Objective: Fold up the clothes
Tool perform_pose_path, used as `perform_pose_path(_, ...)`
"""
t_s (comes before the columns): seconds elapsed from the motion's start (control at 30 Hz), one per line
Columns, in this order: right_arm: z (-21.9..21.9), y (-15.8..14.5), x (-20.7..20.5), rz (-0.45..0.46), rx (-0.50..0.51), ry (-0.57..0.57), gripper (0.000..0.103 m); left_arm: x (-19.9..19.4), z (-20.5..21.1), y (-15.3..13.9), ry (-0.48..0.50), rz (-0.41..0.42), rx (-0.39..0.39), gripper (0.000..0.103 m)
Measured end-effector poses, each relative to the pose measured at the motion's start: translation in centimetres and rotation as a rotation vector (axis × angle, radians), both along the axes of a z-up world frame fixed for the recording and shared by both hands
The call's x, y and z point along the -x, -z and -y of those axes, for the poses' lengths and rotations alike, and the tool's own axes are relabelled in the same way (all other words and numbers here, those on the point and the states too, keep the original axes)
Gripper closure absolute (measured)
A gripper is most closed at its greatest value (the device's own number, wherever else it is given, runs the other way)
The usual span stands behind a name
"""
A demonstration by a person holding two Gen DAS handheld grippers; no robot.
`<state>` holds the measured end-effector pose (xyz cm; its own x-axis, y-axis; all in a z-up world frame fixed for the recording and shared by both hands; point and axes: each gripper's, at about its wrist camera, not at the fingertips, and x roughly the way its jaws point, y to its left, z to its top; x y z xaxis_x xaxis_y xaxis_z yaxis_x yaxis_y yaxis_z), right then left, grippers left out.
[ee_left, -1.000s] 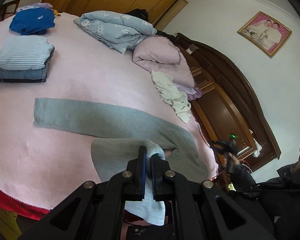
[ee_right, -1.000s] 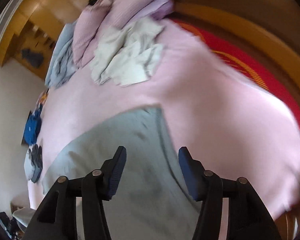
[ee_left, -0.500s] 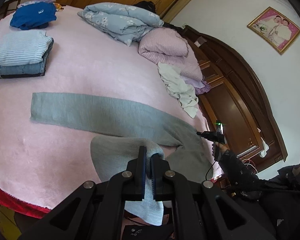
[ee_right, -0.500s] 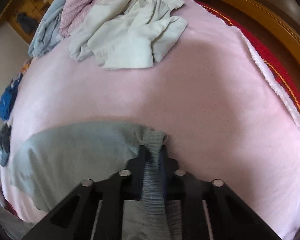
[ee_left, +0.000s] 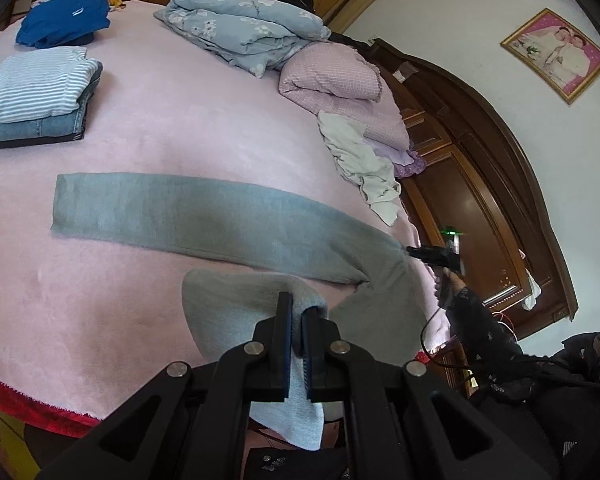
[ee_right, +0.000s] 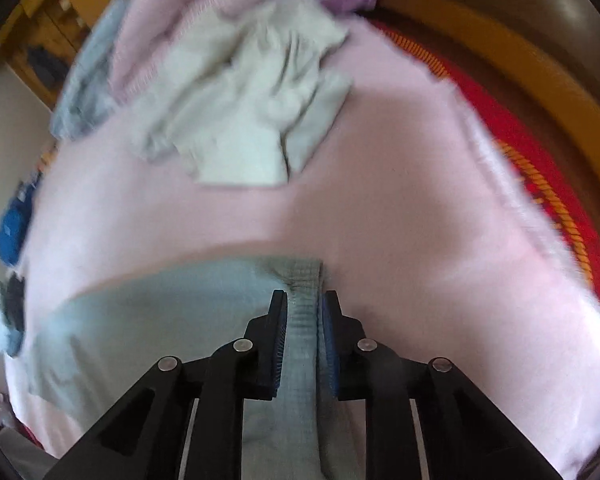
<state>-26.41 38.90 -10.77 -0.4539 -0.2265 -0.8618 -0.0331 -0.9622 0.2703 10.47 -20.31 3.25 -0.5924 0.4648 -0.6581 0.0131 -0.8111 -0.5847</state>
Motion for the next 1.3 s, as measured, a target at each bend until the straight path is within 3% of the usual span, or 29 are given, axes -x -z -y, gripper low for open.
perform_pose_path(0.1,-3.2,-2.9,-5.8,-0.059,0.007,0.063,0.070,0.3,-0.2,-0.1,0.008,-0.017,-0.015,0.101)
perform_pose_path(0.17,-4.6,-3.2,-9.1,-0.056,0.006,0.090,0.068,0.2,-0.3,0.0,0.017,-0.028,-0.022,0.101)
perform_pose_path(0.3,-7.6,-0.2,-17.0,0.032,0.165,0.148,0.068,0.4,-0.7,0.1,0.041,-0.042,-0.036,0.101)
perform_pose_path(0.47,-7.1,4.0,-21.1,0.134,0.337,0.183,0.068,0.0,-1.1,-0.5,0.065,-0.071,-0.041,0.101)
perform_pose_path(0.57,-6.3,5.0,-20.9,0.140,0.420,0.176,0.068,-0.7,-1.0,-0.9,0.064,-0.086,-0.040,0.101)
perform_pose_path(0.67,-5.4,5.8,-19.7,0.147,0.392,0.180,0.068,-1.4,-0.7,-1.1,0.045,-0.094,-0.039,0.101)
perform_pose_path(0.7,-5.3,6.0,-19.4,0.147,0.406,0.190,0.078,-1.6,-0.4,-1.1,0.035,-0.094,-0.035,0.101)
perform_pose_path(0.73,-5.2,6.2,-19.1,0.148,0.421,0.200,0.096,-1.8,-0.2,-1.1,0.025,-0.094,-0.031,0.101)
perform_pose_path(0.77,-5.1,6.2,-18.9,0.145,0.447,0.210,0.097,-2.0,0.0,-1.0,0.014,-0.093,-0.027,0.101)
perform_pose_path(1.1,-6.3,-0.3,-18.0,-0.030,0.651,0.228,0.097,-3.0,2.6,-2.0,-0.048,-0.124,-0.005,0.101)
perform_pose_path(1.3,-5.3,-2.8,-11.1,-0.041,0.677,0.222,0.097,-0.9,5.7,-2.0,-0.097,-0.110,-0.002,0.101)
